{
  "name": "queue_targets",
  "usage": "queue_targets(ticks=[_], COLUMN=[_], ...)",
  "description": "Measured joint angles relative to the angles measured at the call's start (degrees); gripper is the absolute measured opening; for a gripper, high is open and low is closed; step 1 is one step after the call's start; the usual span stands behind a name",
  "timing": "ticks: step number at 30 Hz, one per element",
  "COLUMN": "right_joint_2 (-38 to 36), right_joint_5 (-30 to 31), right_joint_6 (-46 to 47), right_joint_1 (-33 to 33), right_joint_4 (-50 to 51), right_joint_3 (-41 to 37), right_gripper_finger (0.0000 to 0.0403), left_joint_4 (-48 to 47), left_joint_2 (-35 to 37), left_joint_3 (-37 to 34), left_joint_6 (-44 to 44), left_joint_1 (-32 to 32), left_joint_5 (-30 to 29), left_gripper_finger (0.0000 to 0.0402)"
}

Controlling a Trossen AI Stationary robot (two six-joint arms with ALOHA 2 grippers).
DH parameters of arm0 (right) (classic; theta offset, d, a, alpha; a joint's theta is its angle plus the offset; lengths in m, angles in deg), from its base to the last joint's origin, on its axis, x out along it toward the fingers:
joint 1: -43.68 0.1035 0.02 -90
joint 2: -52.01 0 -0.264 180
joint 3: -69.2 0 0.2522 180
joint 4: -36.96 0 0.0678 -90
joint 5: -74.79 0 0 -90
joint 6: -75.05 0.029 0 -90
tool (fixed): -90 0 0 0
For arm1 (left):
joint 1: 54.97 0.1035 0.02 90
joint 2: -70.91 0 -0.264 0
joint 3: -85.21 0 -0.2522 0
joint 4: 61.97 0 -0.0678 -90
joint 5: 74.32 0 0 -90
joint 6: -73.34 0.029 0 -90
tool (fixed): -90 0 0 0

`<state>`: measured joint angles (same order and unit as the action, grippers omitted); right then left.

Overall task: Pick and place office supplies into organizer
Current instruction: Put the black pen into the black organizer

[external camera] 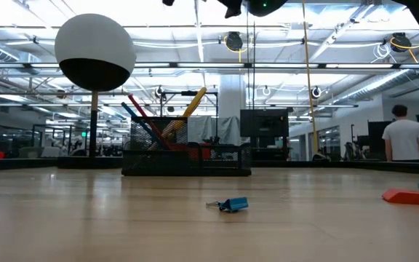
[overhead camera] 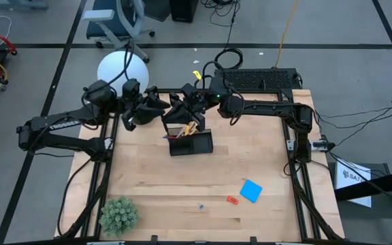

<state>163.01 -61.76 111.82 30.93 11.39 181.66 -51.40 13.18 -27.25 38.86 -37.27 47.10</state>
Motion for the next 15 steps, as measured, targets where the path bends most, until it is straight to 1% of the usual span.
queue_targets(ticks=[2,4,10,12,15], right_joint_2=[0.0,0.0,0.0,0.0,0.0], right_joint_5=[0.0,0.0,0.0,0.0,-0.1], right_joint_6=[0.0,0.0,-0.1,-0.2,-0.1], right_joint_1=[0.0,0.0,0.0,0.0,0.0], right_joint_4=[0.0,0.0,0.0,-0.1,-0.2], right_joint_3=[0.0,0.0,0.0,0.0,0.0], right_gripper_finger=[0.002,0.002,0.002,0.002,0.002], left_joint_4=[0.0,0.0,0.0,0.0,0.0], left_joint_2=[0.0,0.0,0.0,0.0,0.0], left_joint_3=[0.0,0.0,0.0,0.0,0.0], left_joint_6=[0.3,0.3,3.7,4.8,5.5], left_joint_1=[0.0,0.0,-0.6,-0.7,-0.8], left_joint_5=[0.0,0.1,0.5,0.5,0.5], left_gripper_finger=[0.0139,0.0116,0.002,0.0012,0.0022])
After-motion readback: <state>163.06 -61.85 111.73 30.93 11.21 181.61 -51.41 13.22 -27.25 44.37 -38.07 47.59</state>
